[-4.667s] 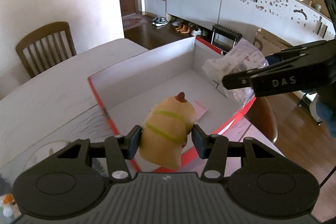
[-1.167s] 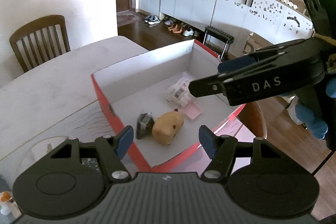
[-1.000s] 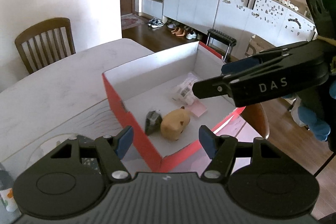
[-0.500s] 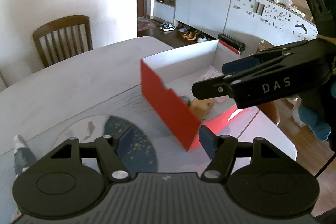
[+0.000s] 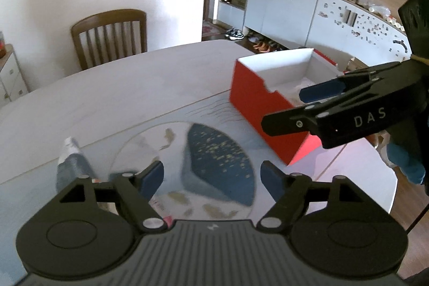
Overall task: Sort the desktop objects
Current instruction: 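Move both tools back toward the remaining items on the table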
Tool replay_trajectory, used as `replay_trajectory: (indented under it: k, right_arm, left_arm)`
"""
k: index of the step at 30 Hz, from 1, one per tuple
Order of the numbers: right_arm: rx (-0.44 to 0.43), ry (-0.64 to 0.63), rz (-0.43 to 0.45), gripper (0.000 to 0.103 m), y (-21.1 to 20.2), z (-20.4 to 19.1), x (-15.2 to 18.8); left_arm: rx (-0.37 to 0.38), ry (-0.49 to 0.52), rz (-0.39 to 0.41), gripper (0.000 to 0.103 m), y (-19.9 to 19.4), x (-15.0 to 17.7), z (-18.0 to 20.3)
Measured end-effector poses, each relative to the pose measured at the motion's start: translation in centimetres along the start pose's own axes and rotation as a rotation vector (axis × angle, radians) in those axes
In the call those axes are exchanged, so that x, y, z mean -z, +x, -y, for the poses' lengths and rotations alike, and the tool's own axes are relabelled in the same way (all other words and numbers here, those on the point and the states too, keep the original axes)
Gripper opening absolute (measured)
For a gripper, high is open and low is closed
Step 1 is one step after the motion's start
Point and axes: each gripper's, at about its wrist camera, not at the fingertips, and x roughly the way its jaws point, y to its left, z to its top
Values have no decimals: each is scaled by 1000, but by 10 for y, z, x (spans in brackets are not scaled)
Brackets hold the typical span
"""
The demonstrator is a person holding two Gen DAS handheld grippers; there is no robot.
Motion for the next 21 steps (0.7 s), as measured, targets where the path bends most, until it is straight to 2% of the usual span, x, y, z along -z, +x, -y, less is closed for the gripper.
replay_trajectory:
  k: [5, 10, 21]
  right_arm:
    - [-17, 4, -18, 96, 16, -22, 1]
    - [-26, -4, -27, 99, 31, -42, 2]
    - [-51, -17, -50, 103, 70, -71, 0]
  left_arm:
    - [-20, -25, 9, 84, -7, 14, -26]
    - [-43, -57, 27, 101, -13, 27, -52]
    - [-122, -124, 11, 103, -15, 63, -112]
